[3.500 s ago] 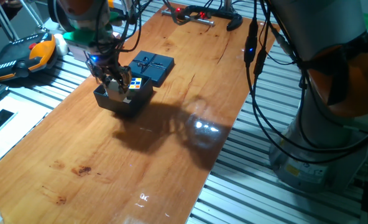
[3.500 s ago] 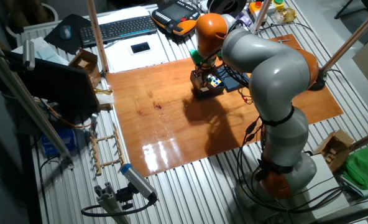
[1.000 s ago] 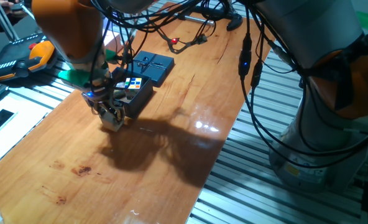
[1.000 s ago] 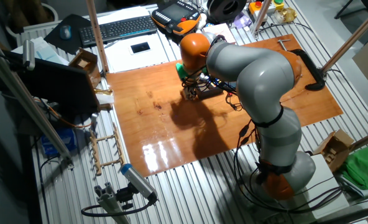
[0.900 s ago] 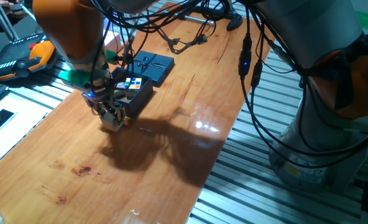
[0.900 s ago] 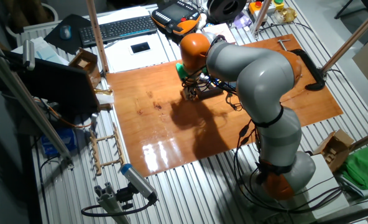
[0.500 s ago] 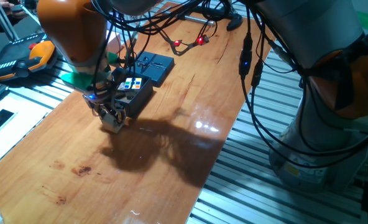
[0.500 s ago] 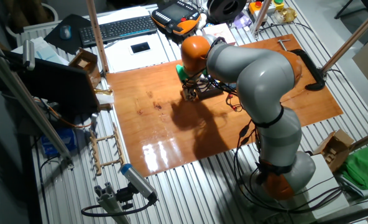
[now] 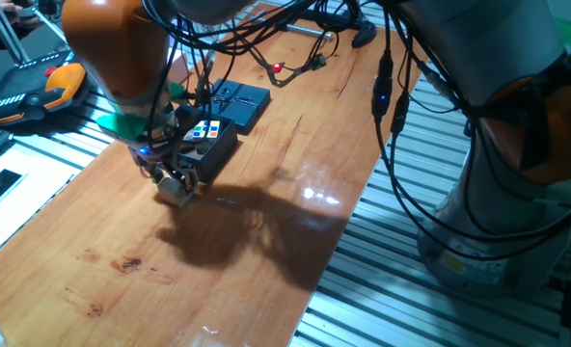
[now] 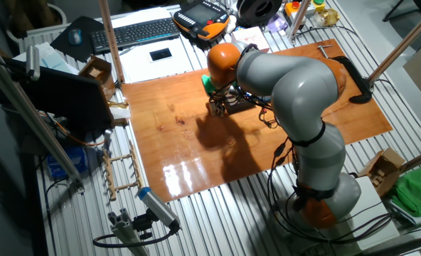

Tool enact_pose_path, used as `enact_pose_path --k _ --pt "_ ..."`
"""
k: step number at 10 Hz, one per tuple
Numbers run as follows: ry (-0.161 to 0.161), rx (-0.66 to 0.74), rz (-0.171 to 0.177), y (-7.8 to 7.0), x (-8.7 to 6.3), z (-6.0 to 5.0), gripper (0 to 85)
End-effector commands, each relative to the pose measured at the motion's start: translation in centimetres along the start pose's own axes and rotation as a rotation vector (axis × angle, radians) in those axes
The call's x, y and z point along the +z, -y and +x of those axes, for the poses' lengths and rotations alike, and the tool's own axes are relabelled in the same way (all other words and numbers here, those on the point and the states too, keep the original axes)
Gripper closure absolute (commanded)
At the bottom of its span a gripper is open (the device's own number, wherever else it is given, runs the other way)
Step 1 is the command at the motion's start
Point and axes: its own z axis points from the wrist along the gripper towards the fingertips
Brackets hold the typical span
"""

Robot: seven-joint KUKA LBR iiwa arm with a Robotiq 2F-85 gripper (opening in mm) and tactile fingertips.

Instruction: Take everything out of the gift box

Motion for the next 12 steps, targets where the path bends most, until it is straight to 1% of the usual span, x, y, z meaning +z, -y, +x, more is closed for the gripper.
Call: enact_pose_path --k 1,4,5,6,8,9,10,11,12 --pt "0.004 -0.006 -0.002 0.0 -0.1 0.0 0.0" --pt "0.038 -0.032 -0.002 0.0 -1.8 -0.3 0.0" --pt "0.041 -0.039 0.001 -0.1 -2.6 -0.4 0.0" --pt "0.026 -0.047 0.01 -0.2 -3.9 -0.6 0.0" --pt "0.025 -0.077 0.029 -0.5 -6.1 -1.0 0.0" --pt "0.019 -0.109 0.029 -0.6 -6.7 -1.3 0.0" --pt "0.017 -0.177 0.021 -0.8 -7.2 -1.9 0.0" --pt "0.015 -0.247 0.014 -1.1 -7.5 -2.5 3.0" --pt "0.021 -0.336 0.001 -1.3 -7.8 -3.1 7.3"
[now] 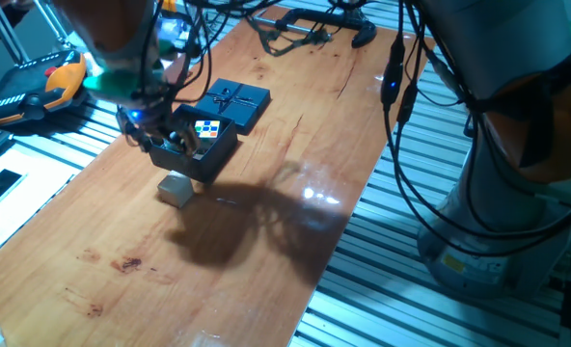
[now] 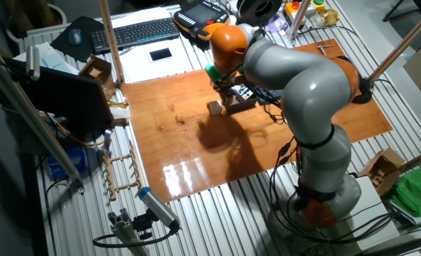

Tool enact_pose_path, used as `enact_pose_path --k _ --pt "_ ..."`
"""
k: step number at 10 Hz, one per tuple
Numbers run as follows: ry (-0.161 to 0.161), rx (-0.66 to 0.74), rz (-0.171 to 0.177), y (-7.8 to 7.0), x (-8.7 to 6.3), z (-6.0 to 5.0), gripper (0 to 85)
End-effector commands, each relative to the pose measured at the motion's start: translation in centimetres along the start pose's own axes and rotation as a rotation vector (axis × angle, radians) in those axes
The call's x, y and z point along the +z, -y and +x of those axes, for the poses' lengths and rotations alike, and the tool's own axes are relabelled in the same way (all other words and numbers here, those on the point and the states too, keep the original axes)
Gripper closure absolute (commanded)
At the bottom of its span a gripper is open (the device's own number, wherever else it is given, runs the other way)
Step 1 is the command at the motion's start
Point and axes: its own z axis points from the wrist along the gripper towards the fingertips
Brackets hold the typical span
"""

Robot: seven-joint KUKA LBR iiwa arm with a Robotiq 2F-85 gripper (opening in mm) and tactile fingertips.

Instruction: Take everything out of the gift box

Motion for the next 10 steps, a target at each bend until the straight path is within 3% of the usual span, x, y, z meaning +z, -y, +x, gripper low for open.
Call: enact_pose_path --k 1,2,3,5,6,8,10 --pt "0.004 -0.212 -0.012 -0.1 -0.1 -0.5 11.0" --pt "0.014 -0.308 -0.007 -0.4 -0.2 -1.4 17.7" --pt "0.009 -0.395 -0.005 -0.6 -0.4 -2.0 23.0" --pt "-0.013 -0.553 -0.012 -0.6 -0.5 -3.0 42.0" --pt "-0.011 -0.635 0.013 -0.5 -0.5 -3.4 57.3" --pt "-0.039 -0.697 0.014 -0.3 -0.4 -3.7 84.3" --pt "-0.045 -0.668 -0.009 -0.1 0.0 -4.1 84.3"
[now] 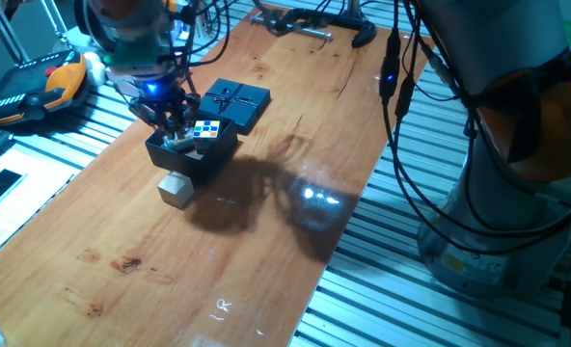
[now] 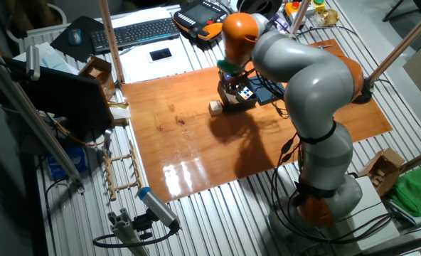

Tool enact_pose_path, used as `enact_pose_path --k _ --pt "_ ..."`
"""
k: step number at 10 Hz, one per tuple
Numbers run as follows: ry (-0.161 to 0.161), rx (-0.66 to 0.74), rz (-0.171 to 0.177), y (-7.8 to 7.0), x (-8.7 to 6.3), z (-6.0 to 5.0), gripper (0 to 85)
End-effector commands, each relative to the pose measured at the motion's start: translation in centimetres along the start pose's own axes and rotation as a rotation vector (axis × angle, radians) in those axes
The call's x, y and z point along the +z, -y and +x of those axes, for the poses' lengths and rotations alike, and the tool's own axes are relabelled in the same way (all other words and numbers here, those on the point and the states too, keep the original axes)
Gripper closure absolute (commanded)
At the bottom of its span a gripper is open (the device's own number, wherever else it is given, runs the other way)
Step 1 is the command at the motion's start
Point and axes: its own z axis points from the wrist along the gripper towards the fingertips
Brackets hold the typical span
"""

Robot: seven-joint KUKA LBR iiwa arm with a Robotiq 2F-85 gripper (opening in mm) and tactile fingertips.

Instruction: Take everything out of the gift box

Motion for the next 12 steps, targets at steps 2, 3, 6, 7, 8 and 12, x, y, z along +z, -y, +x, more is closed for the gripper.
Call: enact_pose_path --k 2,3,6,7,8,12 --pt "-0.012 -0.329 -0.035 0.2 0.4 -0.1 84.3" --pt "-0.02 -0.375 -0.04 0.2 0.5 0.0 84.3" --pt "-0.04 -0.709 -0.038 0.0 1.0 -0.5 84.3" --pt "-0.038 -0.818 -0.054 0.0 1.1 -0.6 84.3" --pt "-0.037 -0.922 -0.059 -0.1 1.1 -0.8 84.3" --pt "-0.021 -1.133 -0.033 -0.3 1.1 -1.6 84.3"
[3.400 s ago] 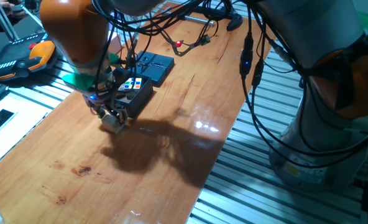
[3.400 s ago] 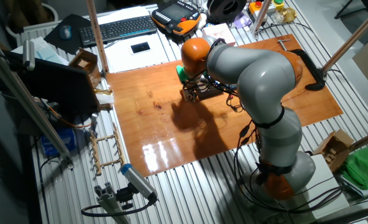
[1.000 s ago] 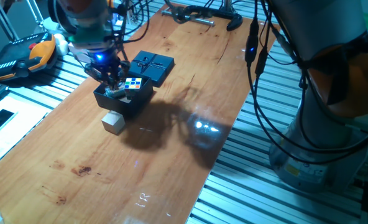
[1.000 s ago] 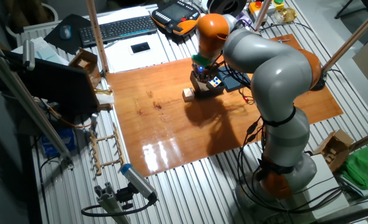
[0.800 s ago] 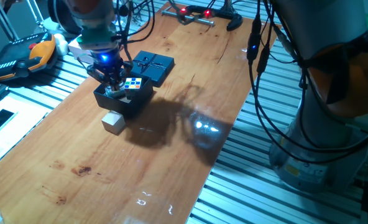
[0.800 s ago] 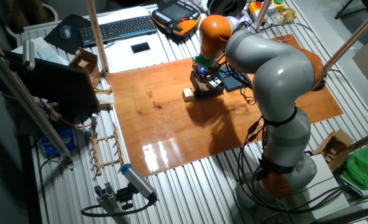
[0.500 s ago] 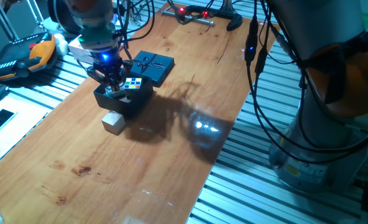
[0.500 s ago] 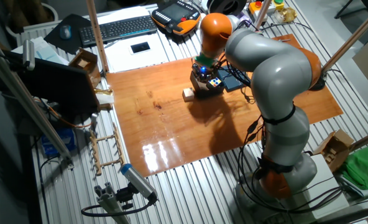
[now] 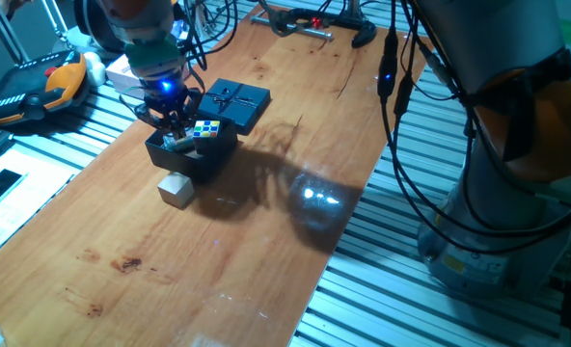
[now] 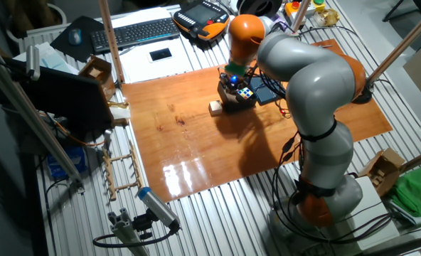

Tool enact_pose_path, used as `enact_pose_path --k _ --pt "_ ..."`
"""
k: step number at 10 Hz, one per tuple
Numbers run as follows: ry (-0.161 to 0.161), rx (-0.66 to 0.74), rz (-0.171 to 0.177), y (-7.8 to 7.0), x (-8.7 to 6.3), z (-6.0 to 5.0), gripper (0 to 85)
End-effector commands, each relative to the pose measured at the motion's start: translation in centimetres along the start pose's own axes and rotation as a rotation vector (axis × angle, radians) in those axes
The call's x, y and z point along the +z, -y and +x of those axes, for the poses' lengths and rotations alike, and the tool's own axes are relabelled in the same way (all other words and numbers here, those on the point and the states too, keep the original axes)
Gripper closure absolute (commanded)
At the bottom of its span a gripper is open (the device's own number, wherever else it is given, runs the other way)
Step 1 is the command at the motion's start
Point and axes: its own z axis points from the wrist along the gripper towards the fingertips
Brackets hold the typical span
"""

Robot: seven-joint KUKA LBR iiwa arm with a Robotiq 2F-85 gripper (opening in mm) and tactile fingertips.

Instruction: Take everything out of the gift box

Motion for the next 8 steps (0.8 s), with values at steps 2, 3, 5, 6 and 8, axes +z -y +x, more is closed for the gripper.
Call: enact_pose_path --k 2,3,5,6,8 --pt "0.005 -0.769 -0.009 0.2 0.1 -0.3 84.3" --pt "0.006 -0.788 -0.003 0.2 0.1 -0.5 84.3" --pt "0.008 -0.817 -0.001 0.4 0.3 -0.8 84.3" --pt "0.01 -0.826 0.002 0.4 0.5 -1.0 84.3" --pt "0.013 -0.836 0.001 0.4 0.8 -1.4 84.3"
